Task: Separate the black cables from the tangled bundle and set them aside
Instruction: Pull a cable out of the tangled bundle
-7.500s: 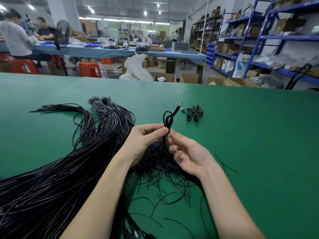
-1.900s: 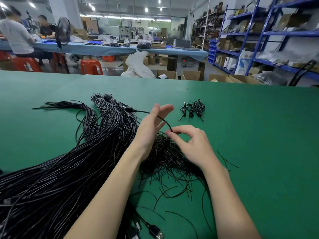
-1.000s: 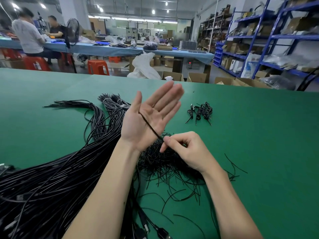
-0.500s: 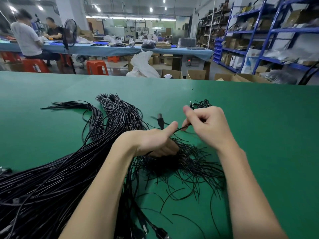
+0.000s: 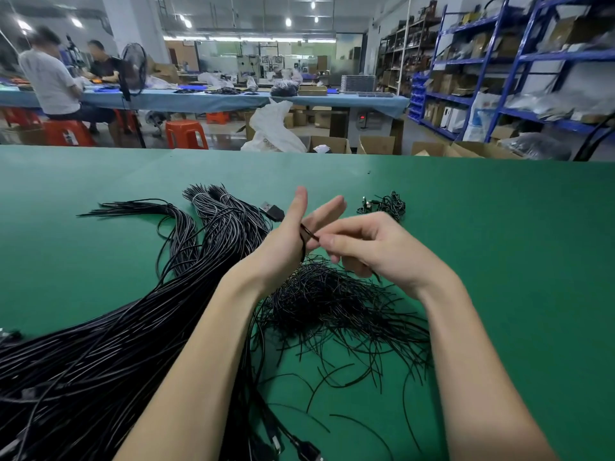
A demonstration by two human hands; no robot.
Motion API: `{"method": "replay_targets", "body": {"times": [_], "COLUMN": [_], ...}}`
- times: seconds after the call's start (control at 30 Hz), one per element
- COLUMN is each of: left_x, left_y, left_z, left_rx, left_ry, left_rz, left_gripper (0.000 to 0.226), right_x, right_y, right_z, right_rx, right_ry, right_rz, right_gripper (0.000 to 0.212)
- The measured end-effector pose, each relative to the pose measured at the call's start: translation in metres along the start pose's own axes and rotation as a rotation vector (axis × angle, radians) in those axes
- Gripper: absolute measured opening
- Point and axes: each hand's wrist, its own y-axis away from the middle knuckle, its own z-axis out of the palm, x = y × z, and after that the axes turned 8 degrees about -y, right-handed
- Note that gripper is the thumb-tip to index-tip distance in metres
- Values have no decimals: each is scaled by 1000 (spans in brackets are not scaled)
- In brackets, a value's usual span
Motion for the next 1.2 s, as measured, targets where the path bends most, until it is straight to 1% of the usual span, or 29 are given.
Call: {"method": "replay_targets", "body": {"times": [0.07,0.13,0.23,0.3,0.37,0.4,0.43,0.47,0.5,0.57,0.6,0.63,0.67,0.7,0.77,0.83,0.9,0.97,1.03,1.07,1.13,1.2], "left_x": [1,2,4,6,6,6,7,7,7,9,11,14,16,16,15,12,10,7,2,-1,-8,-13], "left_y": [0,1,2,6,10,12,13,15,16,17,17,17,18,17,13,10,7,4,1,0,-4,-9], "left_z": [2,2,0,-4,-8,-8,-7,-6,-4,-3,-3,-2,0,2,7,9,5,1,-3,-5,-7,-5], "left_rx": [-10,-47,-120,-178,-273,-328,-369,-388,-363,-299,-341,-441,-526,-536,-424,-292,-211,-159,-9,87,211,256], "left_ry": [95,175,269,318,301,262,208,152,86,-101,-187,-230,-252,-293,-407,-402,-378,-350,-350,-356,-299,-105], "left_rz": [54,115,193,219,229,201,144,64,-28,-179,-237,-280,-314,-338,-343,-294,-224,-162,-123,-104,-67,-26], "left_gripper": [74,73,72,72,75,78,83,87,90,85,83,83,85,85,77,68,73,86,96,94,83,73], "right_x": [5,13,27,33,37,37,37,36,35,30,25,20,13,8,-3,-10,-11,-11,-10,-9,-5,0], "right_y": [0,-1,-1,0,2,3,2,2,1,2,2,1,1,0,-3,-6,-8,-10,-13,-14,-15,-14], "right_z": [5,9,9,9,7,5,1,-3,-6,-11,-12,-12,-12,-11,-5,1,8,14,20,23,28,32], "right_rx": [-47,-48,-43,-51,9,55,90,96,86,59,58,57,57,73,133,208,267,321,332,316,302,315], "right_ry": [-5,-6,-11,61,194,248,276,331,400,514,533,535,548,580,697,738,683,610,482,373,94,-161], "right_rz": [79,169,215,228,240,229,202,177,163,163,173,181,176,160,111,65,14,-30,-45,-42,-12,44], "right_gripper": [22,32,38,46,57,56,48,35,26,29,25,18,17,17,16,21,20,29,29,26,22,16]}}
